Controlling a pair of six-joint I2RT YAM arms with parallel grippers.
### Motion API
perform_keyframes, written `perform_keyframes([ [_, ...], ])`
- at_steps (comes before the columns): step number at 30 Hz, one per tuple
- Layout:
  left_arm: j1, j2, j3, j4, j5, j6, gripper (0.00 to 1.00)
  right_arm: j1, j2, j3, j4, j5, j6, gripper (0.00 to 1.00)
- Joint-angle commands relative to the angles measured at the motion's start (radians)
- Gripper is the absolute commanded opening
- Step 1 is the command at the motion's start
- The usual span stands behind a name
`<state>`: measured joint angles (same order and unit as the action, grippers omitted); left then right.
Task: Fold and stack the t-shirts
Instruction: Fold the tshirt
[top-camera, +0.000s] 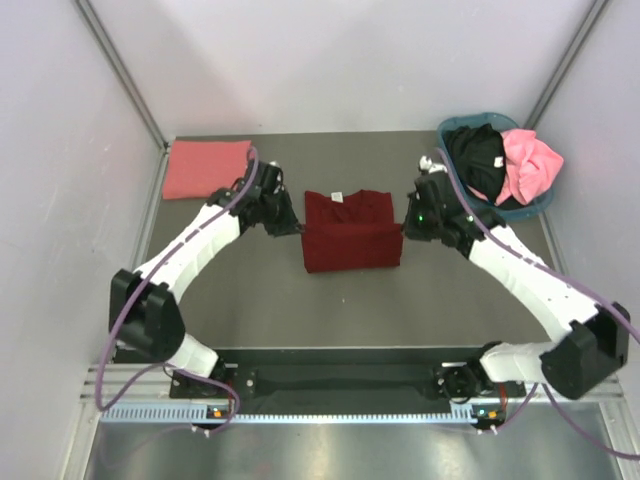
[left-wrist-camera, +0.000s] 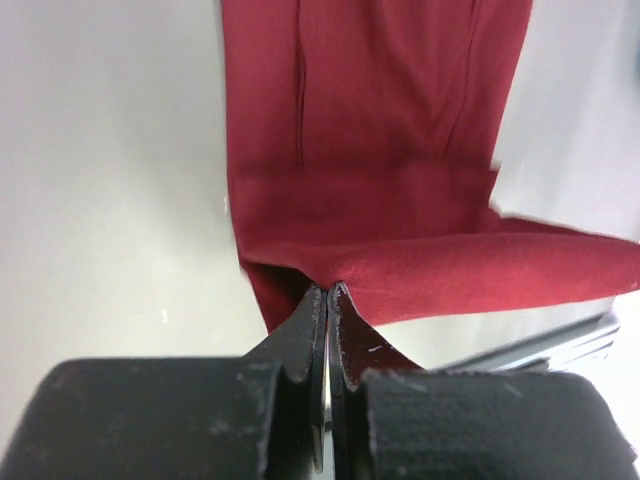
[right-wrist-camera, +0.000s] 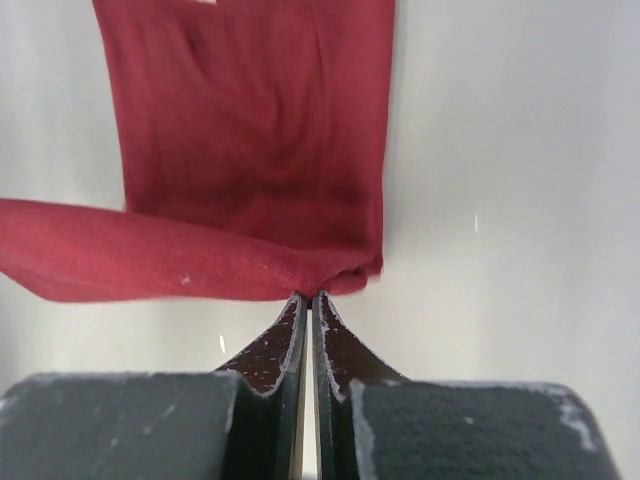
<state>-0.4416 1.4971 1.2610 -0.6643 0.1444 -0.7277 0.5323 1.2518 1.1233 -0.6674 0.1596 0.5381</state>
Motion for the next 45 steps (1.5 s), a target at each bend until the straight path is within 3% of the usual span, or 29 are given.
perform_keyframes([
  [1, 0.078, 0.099, 0.115, 0.066, 0.072, 0.071, 0.00, -0.060, 0.101, 0.148, 0.058, -0.038, -0.101, 0.00],
  [9, 0.150, 0.330, 0.305, 0.284, 0.245, 0.093, 0.00, -0.150, 0.394, 0.386, 0.126, -0.156, -0.165, 0.00],
  [22, 0.198, 0.676, 0.541, 0.426, 0.242, 0.096, 0.00, -0.252, 0.718, 0.622, 0.186, -0.270, -0.190, 0.01],
  [45, 0.276, 0.815, 0.568, 0.624, 0.241, 0.051, 0.00, -0.290, 0.959, 0.728, 0.399, -0.341, -0.241, 0.02],
])
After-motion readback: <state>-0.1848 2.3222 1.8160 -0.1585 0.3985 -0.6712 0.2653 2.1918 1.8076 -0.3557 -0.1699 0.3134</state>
